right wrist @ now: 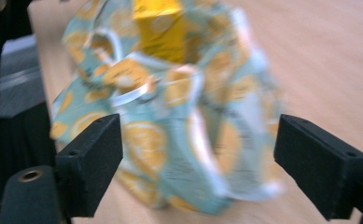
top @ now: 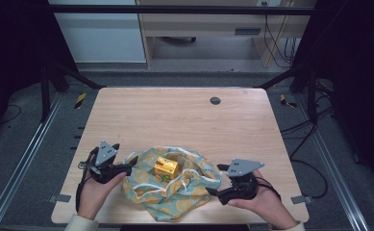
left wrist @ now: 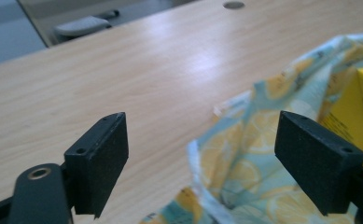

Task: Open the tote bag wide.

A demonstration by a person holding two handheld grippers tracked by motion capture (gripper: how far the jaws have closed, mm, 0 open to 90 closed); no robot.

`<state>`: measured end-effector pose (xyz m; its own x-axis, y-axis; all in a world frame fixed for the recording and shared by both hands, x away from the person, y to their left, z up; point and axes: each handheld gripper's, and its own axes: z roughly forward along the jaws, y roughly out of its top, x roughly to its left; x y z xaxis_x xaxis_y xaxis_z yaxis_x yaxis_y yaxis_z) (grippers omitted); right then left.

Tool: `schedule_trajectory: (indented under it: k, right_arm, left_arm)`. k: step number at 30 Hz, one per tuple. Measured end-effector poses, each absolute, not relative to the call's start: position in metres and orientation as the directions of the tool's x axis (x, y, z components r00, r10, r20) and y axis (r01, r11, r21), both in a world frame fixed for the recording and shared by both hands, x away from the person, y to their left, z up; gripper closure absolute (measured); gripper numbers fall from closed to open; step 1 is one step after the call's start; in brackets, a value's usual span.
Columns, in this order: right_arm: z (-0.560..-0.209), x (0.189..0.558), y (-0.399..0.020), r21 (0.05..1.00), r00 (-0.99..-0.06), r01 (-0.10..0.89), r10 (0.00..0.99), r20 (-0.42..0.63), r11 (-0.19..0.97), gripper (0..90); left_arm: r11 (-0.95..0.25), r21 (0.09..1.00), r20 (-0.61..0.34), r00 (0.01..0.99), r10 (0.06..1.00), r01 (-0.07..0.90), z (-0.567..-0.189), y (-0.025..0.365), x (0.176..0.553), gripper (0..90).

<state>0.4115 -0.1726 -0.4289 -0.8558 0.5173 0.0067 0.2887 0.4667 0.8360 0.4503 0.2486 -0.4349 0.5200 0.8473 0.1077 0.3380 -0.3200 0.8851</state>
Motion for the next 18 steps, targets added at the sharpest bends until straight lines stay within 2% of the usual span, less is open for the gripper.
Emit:
schedule_trajectory:
  k: [5,9,10,11,13,14,18]
  right_arm:
    - [-0.429,0.427,-0.202,0.857,-0.744,0.345,0.669,0.0,0.383,11.5]
    - [-0.442,0.442,-0.227,0.859,-0.608,0.411,0.794,0.011,0.304,8.2]
    - [-0.449,0.447,-0.237,0.849,-0.548,0.444,0.836,0.004,0.287,8.2]
    - [-0.449,0.447,-0.237,0.849,-0.548,0.444,0.836,0.004,0.287,8.2]
    - [-0.459,0.451,-0.245,0.826,-0.485,0.498,0.874,0.014,0.263,9.1]
    - [-0.466,0.454,-0.252,0.794,-0.44,0.541,0.898,-0.013,0.277,9.9]
    - [-0.471,0.456,-0.26,0.766,-0.392,0.59,0.92,-0.005,0.256,11.3]
  left_arm:
    - [-0.283,0.882,0.103,0.43,0.897,0.376,-0.437,0.271,0.456,11.9]
    - [-0.264,0.862,0.092,0.379,0.921,0.433,-0.446,0.29,0.463,9.3]
    - [-0.259,0.854,0.095,0.354,0.93,0.451,-0.449,0.298,0.466,7.9]
    - [-0.259,0.854,0.095,0.354,0.93,0.451,-0.449,0.298,0.466,7.8]
    - [-0.243,0.85,0.086,0.331,0.94,0.468,-0.452,0.306,0.468,7.7]
    - [-0.235,0.846,0.078,0.324,0.943,0.479,-0.454,0.309,0.469,7.4]
    - [-0.211,0.826,0.048,0.308,0.95,0.523,-0.46,0.317,0.473,7.2]
